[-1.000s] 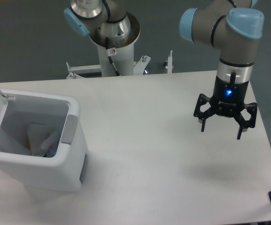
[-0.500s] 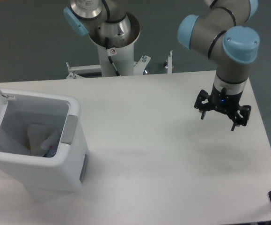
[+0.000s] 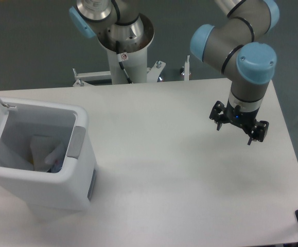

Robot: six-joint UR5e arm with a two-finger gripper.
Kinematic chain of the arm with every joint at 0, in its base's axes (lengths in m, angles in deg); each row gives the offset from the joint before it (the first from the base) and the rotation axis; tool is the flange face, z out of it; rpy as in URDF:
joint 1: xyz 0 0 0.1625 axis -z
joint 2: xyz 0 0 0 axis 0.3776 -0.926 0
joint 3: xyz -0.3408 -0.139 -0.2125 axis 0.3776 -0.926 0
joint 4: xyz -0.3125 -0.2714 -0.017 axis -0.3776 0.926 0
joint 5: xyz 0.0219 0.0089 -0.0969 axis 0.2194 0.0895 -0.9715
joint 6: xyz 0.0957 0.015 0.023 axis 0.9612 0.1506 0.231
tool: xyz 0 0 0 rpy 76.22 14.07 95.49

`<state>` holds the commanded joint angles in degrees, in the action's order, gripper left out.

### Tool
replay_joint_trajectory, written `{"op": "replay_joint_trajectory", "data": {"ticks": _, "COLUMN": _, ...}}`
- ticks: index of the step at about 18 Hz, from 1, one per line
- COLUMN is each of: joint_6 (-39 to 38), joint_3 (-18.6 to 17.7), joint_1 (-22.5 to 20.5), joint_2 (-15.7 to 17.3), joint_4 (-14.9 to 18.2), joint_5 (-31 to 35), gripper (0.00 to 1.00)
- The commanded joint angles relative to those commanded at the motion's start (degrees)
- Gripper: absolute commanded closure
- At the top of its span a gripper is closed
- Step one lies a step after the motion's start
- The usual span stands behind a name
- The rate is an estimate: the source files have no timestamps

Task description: Place the trash in the trash can

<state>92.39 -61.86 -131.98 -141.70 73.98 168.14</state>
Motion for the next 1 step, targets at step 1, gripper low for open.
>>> {"op": "replay_joint_trajectory", "data": {"ticks": 1, "joint_6": 0.0, "joint_3": 0.2, "joint_1": 0.2, "joint_2": -0.5, "joint_4": -0.2, "joint_5": 0.0, "gripper": 0.0}}
